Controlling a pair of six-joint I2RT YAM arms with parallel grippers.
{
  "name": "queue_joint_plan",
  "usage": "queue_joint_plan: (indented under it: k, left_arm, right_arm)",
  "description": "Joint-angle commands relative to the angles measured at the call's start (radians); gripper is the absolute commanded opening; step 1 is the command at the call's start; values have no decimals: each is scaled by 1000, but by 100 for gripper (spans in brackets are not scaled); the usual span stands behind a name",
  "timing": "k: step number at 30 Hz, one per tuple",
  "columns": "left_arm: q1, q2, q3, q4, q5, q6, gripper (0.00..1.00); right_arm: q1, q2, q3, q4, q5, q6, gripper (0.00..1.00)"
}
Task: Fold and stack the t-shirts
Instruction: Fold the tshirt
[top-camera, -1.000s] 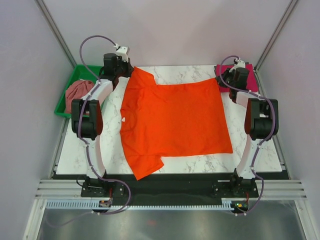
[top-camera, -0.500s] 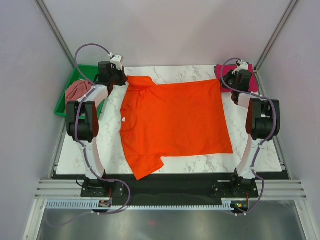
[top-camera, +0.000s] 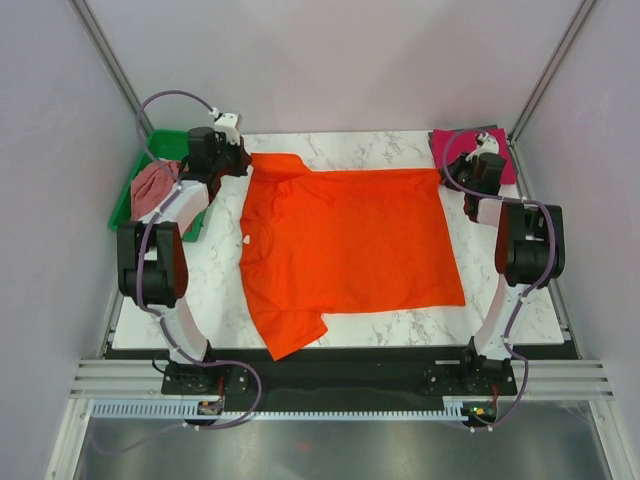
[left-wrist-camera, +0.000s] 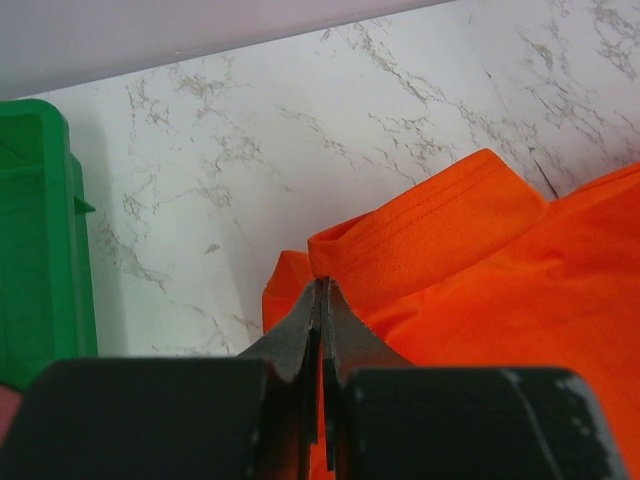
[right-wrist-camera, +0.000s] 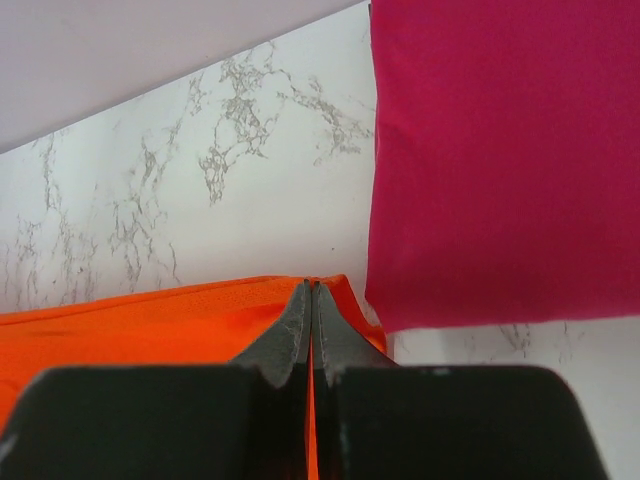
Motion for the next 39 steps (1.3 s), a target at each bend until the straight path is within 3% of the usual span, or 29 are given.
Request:
queue_joint_plan:
  k: [1,8,22,29,39]
  left_arm:
    - [2,-107,-62,32,-26,6,2]
    - [2,-177,-181,-53,-26,-28,2]
    - [2,-342,-271,-305,-70,-94,2]
    - [-4,-345,-297,-498,-18,-109,2]
    - [-50,-320,-364,-615,-61,-117,2]
  right_arm:
    - [-6,-96,-46,84,19,27,0]
    - [-6,-172,-167,55,37,56,0]
    - [-4,-306,-310,-67,56,49,0]
    - [-4,-349,-357,-127,67,42,0]
    - [-6,-383,-404,-179,91,42,0]
